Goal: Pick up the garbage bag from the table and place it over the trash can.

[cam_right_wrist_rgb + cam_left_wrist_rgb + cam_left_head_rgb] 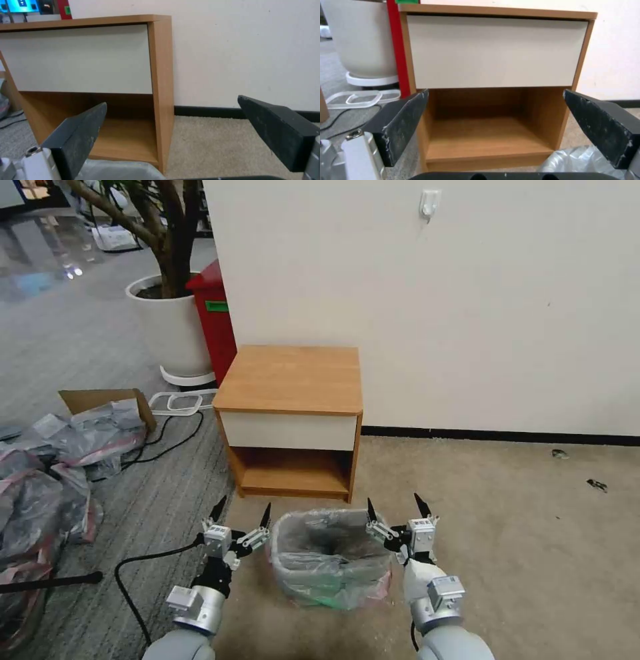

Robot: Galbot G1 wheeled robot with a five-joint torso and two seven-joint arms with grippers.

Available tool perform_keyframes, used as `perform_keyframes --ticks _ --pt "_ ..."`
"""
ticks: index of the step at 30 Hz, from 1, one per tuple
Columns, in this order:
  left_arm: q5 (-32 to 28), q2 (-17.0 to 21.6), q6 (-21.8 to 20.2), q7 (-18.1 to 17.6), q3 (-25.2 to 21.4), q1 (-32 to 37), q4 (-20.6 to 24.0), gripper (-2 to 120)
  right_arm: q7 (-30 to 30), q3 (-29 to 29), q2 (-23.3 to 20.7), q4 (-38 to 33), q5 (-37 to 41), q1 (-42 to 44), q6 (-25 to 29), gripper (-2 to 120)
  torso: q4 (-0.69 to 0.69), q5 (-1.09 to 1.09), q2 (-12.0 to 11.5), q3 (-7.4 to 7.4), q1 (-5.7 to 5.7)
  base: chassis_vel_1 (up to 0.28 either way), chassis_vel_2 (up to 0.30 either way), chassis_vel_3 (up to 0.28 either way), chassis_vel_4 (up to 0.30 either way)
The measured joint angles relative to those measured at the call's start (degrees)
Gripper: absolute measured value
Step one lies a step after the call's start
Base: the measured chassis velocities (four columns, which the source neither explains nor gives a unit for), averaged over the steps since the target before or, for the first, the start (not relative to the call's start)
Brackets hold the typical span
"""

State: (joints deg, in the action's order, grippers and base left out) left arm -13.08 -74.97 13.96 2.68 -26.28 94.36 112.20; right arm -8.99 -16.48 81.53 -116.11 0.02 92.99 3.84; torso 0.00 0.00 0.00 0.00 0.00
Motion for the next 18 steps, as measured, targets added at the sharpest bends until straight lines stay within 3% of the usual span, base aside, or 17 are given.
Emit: perform_keyframes --ticks 18 --pt "-0.3 0.0 -0.6 -0.3 0.0 0.0 0.1 100 0.3 0.0 -0.1 0.0 0.0 -0.1 0.0 100 0.00 0.00 0.0 0.00 0.00 0.000 0.000 0.000 0.000"
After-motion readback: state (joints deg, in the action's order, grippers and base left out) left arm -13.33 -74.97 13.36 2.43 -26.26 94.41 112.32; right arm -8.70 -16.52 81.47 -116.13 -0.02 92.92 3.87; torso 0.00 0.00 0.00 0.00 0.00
